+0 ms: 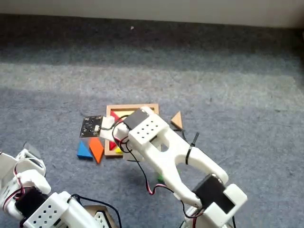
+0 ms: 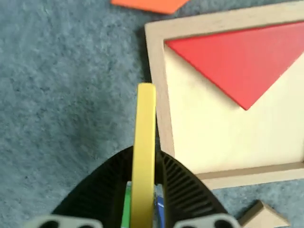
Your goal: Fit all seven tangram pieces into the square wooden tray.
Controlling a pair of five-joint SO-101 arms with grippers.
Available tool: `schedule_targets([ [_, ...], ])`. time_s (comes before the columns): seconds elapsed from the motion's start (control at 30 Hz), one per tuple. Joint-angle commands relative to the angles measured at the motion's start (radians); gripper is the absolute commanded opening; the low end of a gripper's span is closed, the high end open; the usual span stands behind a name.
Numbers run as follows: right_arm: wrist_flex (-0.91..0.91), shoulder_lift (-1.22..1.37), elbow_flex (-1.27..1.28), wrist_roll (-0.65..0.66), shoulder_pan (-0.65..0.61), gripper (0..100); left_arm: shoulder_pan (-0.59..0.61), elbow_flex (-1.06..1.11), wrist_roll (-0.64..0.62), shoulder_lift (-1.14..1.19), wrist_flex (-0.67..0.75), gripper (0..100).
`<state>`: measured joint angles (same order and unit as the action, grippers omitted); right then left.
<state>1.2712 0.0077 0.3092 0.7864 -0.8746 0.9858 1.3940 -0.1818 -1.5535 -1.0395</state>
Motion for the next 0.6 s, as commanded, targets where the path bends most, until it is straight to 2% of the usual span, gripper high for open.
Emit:
schedule_targets([
  [0.0, 0.027, 0.077, -0.134, 0.069, 0.001, 0.5, 0.001, -0.013, -0.006, -0.007, 0.006, 25],
  [0.17, 0.028, 0.154, -0.189, 0.087, 0.005, 0.5, 0.001, -0.013, -0.006, -0.007, 0.006, 25],
  [0.4, 0.028, 0.156, -0.348, 0.094, 0.116, 0.5, 0.001, -0.013, -0.006, -0.007, 0.006, 25],
  [0.5, 0.012, 0.162, -0.39, 0.166, 0.154, 0.5, 0.001, -0.013, -0.006, -0.007, 0.006, 25],
  [0.57, -0.065, 0.162, -0.392, 0.183, 0.189, 0.5, 0.001, -0.013, -0.006, -0.007, 0.006, 25],
])
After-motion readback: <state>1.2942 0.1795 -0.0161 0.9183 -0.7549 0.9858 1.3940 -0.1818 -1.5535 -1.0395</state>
